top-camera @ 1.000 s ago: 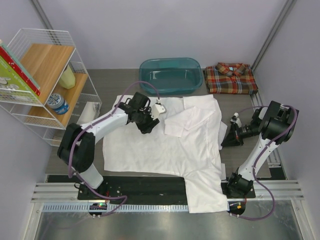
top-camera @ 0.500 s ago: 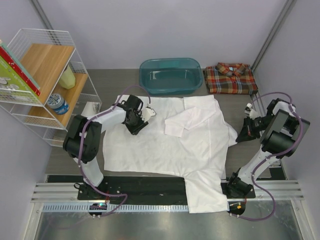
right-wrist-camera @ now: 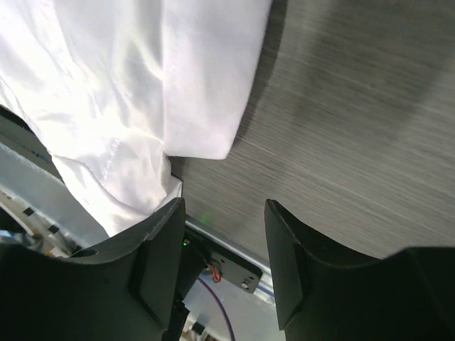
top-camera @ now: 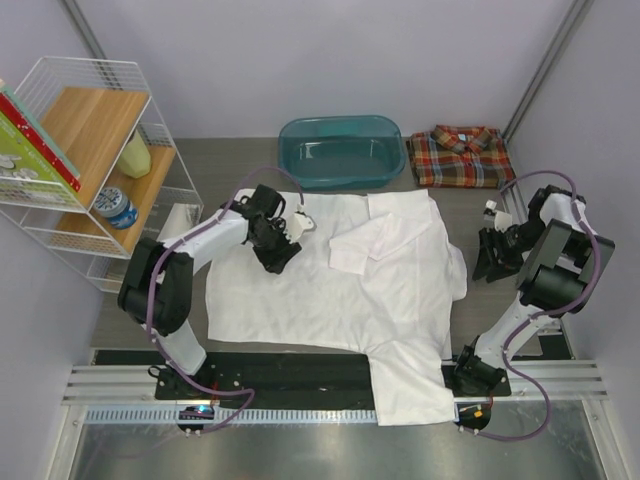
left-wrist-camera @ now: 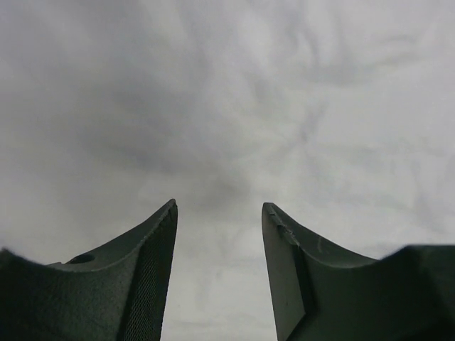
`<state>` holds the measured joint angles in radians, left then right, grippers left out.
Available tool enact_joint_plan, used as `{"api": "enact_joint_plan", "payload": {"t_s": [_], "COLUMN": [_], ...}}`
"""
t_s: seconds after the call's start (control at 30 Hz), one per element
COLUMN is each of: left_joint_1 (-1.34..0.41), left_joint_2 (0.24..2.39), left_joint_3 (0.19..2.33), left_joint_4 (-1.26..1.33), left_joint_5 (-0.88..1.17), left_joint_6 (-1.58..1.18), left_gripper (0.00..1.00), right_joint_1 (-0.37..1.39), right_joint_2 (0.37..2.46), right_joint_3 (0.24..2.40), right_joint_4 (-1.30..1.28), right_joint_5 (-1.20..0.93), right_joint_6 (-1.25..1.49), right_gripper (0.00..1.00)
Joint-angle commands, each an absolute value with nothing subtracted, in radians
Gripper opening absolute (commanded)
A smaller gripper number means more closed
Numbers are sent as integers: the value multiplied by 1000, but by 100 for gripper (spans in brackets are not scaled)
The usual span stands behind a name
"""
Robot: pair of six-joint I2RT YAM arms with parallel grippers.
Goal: Fold and stack the long sleeve shirts
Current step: Flatten the shirt out, then fold the shirt
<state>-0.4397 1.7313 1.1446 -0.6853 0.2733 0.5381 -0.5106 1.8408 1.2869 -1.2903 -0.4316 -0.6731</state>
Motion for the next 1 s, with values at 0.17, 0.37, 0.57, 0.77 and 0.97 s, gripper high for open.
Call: {"api": "enact_joint_plan", "payload": {"t_s": [0.17, 0.37, 0.57, 0.77, 0.97], "left_joint_1": [-486, -482, -421, -325, -284], "left_joint_2": [1695, 1690, 1697, 1733, 1706], "left_joint_3": [1200, 1229, 1256, 1365, 1373], "left_joint_4": [-718, -695, -689, -764, -697], "left_joint_5": [372, 411, 410, 469, 456], "left_joint_6": [496, 420, 411, 410, 376], "left_gripper": [49, 54, 58, 72, 72], "right_joint_1": [-246, -54, 118, 196, 204], "right_joint_2": [1709, 1678, 1758, 1917, 1988], "right_joint_3": [1301, 1290, 1385, 1526, 1460], "right_joint_4": [-1217, -1004, -821, -812, -661], "right_joint_5": [-486, -489, -482, -534, -538], "right_joint_6": [-637, -507, -313, -181, -12], "right_gripper": [50, 48, 54, 66, 67]}}
